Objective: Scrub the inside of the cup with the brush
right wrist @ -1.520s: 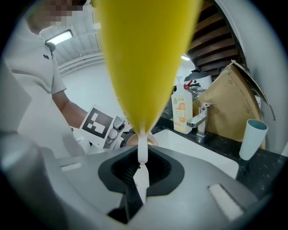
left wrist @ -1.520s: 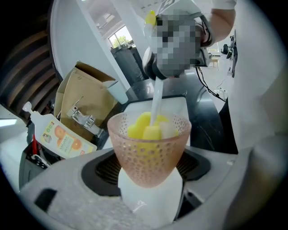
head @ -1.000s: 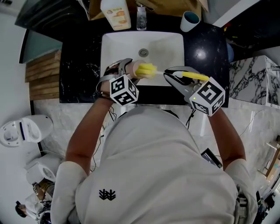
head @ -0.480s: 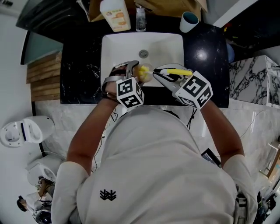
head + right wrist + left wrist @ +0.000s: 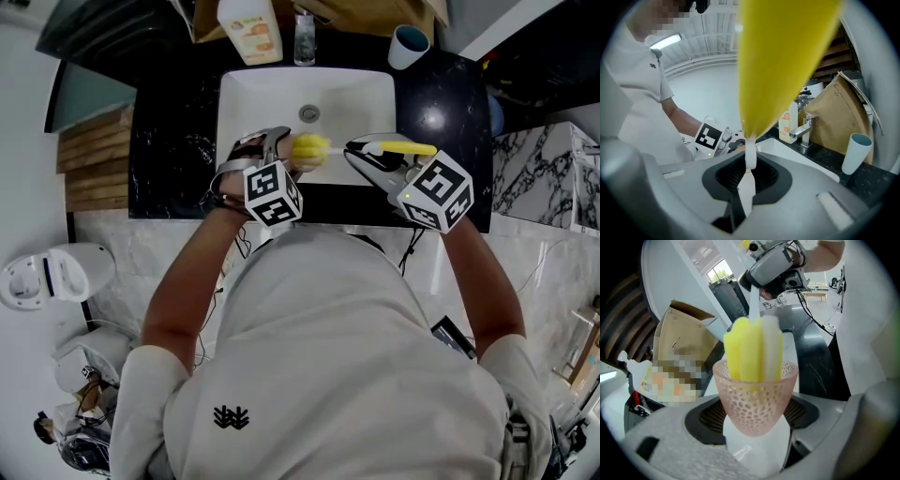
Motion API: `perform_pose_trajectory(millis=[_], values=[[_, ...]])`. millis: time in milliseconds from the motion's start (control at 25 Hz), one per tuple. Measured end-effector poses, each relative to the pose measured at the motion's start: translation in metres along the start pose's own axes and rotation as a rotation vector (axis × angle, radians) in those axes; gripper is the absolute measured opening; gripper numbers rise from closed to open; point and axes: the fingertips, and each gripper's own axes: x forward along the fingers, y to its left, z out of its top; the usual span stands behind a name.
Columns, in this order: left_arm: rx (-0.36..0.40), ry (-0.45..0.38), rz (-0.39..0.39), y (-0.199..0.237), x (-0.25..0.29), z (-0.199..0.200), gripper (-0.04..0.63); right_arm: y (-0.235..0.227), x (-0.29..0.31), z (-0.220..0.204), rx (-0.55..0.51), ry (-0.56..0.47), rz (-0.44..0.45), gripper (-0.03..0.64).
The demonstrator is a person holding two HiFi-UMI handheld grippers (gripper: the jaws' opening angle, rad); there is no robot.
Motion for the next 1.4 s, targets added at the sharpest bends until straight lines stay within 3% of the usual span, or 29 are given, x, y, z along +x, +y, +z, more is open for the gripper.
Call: perform_pose_trajectory(millis=[360, 720, 1040, 1280, 1400], values=[[-0.01, 0.021, 0.002, 0.002, 0.002, -0.003, 0.36, 0.009, -0.022, 0.013, 0.016, -0.051, 0.01, 0.043], [0.042, 0.023, -0.003, -0.003, 0.005, 0.02, 0.36, 0.008, 0.029, -0.002, -0.04, 0.035, -0.001, 0.043], [0.083, 0.099, 0.026, 0.0, 0.01, 0.007, 0.36, 0.002, 0.023, 0.01, 0.052, -0.042, -0.001, 0.043], [0.055, 0.116, 0.032, 0.006, 0.009, -0.007, 0.361, -0.006, -0.006, 0.024, 0.112, -0.13, -0.013, 0.043], [0.006, 0.096, 0.032, 0.008, 0.006, -0.006, 0.362, -0.007, -0.016, 0.023, 0.123, -0.135, -0.012, 0.043]])
